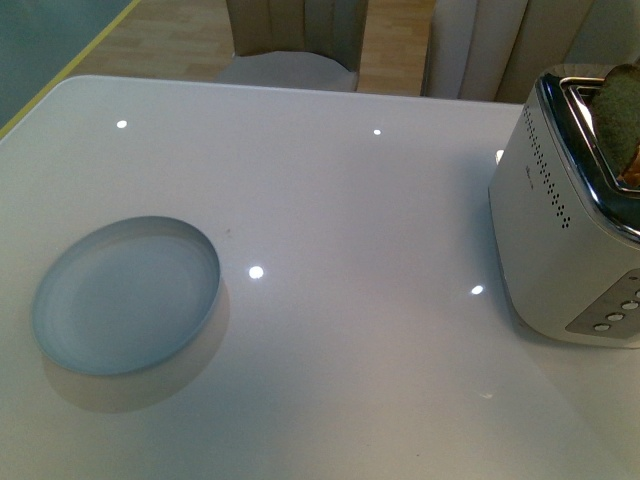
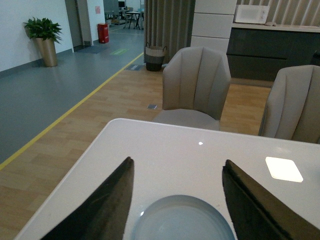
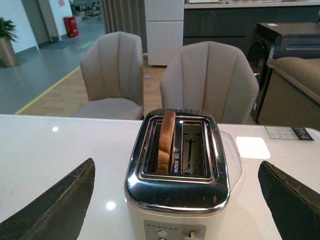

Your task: Left arm holds plate, right arm toasts bread

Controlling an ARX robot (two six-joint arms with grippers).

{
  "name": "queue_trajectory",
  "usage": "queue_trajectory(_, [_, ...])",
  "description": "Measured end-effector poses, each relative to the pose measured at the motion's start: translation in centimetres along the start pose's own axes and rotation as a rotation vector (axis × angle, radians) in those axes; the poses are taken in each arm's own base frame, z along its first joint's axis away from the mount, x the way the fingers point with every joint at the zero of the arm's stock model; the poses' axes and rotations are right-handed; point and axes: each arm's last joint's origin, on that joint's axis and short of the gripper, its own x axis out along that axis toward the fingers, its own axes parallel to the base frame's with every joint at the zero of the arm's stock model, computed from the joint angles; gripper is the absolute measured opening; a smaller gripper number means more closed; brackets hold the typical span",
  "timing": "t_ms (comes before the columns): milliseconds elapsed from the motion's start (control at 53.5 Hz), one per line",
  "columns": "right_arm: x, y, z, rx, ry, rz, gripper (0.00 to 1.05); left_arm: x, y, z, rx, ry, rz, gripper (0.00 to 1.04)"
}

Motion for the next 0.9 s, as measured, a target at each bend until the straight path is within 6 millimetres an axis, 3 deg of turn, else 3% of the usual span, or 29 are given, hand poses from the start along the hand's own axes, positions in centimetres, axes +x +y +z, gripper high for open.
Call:
queue_trajectory(206, [0.00, 0.00, 0.00, 0.000, 0.000, 0.000, 0.96, 0.00, 0.00, 0.00, 0.001, 0.000, 0.000, 0.99])
queue_trajectory(897, [0.00, 0.00, 0.00, 0.000, 0.000, 0.000, 0.96, 0.00, 0.00, 0.00, 0.002, 0.000, 0.000, 0.98])
